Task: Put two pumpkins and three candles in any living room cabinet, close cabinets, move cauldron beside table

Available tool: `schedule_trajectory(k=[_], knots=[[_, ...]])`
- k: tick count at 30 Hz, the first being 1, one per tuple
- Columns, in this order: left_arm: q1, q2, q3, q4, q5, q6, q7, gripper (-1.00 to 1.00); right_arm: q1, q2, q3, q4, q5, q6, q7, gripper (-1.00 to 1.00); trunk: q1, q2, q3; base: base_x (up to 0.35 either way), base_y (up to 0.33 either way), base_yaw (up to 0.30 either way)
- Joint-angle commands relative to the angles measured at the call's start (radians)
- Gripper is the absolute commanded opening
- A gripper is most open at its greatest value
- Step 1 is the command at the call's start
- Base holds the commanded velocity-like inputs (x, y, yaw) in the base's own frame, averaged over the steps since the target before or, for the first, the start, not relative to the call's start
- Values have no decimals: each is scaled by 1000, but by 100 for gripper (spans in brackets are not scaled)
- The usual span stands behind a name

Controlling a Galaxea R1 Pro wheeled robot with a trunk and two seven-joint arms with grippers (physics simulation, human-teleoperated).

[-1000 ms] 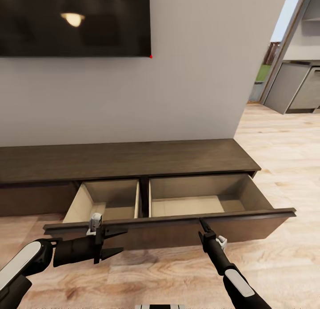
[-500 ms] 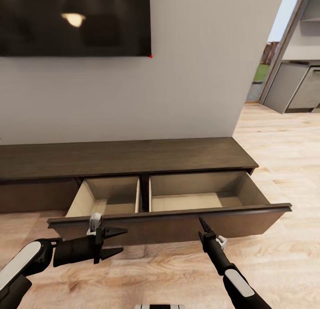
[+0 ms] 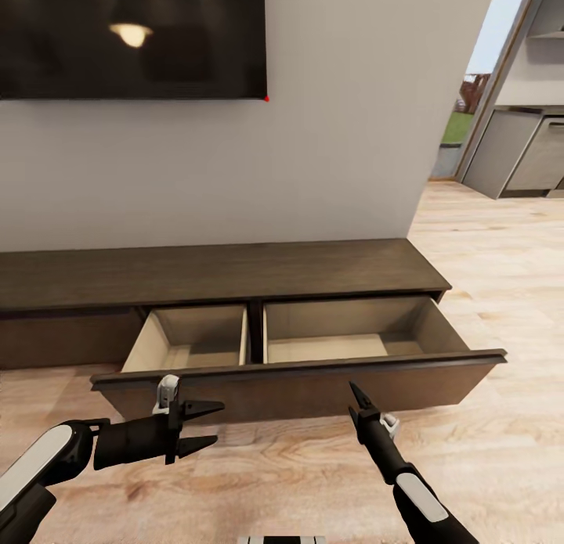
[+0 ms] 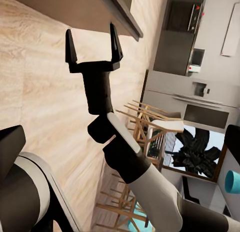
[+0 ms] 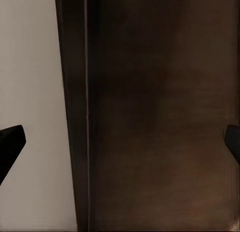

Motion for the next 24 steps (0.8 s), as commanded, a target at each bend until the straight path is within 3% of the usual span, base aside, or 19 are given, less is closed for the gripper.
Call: schedule_trajectory(k=[1,5,14,17,18,21,24], knots=[[-1,1,-1,-1,11,1,9,100,-1,-1,5,0,4,6,3,100,0,0,-1,-130,0,0],[-1,1,0,1,9,-1,11,100,-2,0,4,1,95,14,-3,100,0,0,-1,-136,0,0],[-1,14,-4,14,-10,-4,24,100,-3,-4,15,1,121,82,-58,100,0,0,-1,-56,0,0],[-1,20,-4,54,-67,-4,27,100,2,-13,43,2,143,159,-54,100,-4,7,2,-1,0,0],[-1,21,-5,63,-101,-4,28,100,4,-30,48,3,157,191,-52,100,-8,14,6,0,0,0],[-1,21,-6,75,-178,-4,29,100,7,-57,51,4,190,222,-50,100,-20,35,15,0,0,0],[-1,18,-11,101,-264,-5,29,100,12,-65,52,6,221,232,-51,100,-31,56,24,0,0,0]])
